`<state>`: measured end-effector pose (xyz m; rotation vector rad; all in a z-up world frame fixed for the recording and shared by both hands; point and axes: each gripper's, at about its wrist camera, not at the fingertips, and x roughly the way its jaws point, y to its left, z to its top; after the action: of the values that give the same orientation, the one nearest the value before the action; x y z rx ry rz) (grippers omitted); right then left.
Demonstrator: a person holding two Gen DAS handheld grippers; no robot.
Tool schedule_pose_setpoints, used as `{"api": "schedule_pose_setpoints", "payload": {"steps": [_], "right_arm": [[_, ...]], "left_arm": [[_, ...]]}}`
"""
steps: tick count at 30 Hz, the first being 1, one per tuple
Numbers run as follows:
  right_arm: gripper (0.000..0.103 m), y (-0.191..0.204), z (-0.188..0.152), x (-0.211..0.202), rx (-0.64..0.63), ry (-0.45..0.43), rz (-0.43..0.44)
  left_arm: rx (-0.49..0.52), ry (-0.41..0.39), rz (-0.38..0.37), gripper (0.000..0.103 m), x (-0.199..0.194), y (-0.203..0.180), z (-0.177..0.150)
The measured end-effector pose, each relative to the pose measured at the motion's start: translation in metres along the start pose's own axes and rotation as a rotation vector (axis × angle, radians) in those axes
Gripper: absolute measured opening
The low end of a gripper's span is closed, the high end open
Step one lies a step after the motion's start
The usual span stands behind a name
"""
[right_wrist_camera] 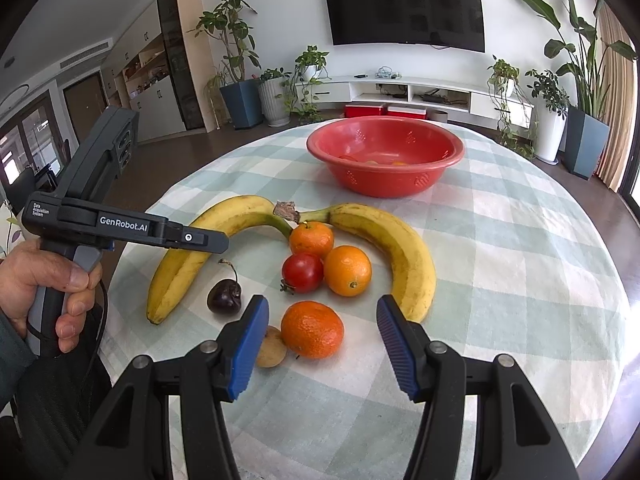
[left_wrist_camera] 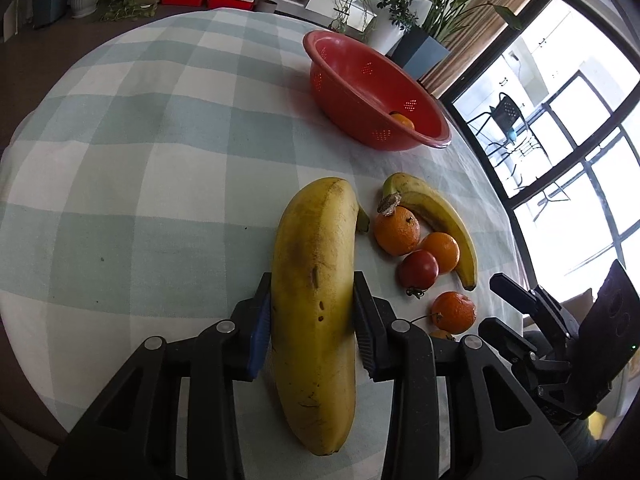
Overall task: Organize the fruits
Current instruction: 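Close the left tool on the banana and lift it while right tool approaches the dark plum, then grasp the dark purple plum with the right tool while left tool holds the banana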
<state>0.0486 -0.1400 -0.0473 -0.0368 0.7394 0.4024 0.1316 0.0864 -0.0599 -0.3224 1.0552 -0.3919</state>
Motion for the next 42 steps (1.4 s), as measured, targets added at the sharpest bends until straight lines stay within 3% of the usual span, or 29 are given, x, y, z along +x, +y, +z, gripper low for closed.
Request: {"api": "schedule_pose_setpoints", "payload": {"steps": [10, 16, 30, 37, 42], "right_arm": [[0.06, 0.018, 0.005, -0.001, -0.022, 0.004, 0.03], [0.057, 0.058, 0.014, 0.013, -0.128, 0.034, 0.058], [0.042, 0.082, 0.017, 0.073, -0.188, 0.273, 0.029], [0.03, 0.079, 0.016, 0.073, -0.175, 0.272, 0.043], [0.03, 0.073, 0.017, 0.07, -0.132, 0.257, 0.064]], "left_arm": [[-0.181, -0.109, -0.136, 0.033, -0.035, 0.041, -0.004], [-0.198, -0.139, -0.195, 0.033, -0.043, 0.039, -0.011], [-0.23, -0.17, -0.24, 0.033, -0.052, 0.052, -0.018], [-0.222, -0.163, -0.241, 0.033, -0.051, 0.051, -0.018], [-0.221, -0.163, -0.24, 0.033, -0.052, 0.05, -0.018]]}}
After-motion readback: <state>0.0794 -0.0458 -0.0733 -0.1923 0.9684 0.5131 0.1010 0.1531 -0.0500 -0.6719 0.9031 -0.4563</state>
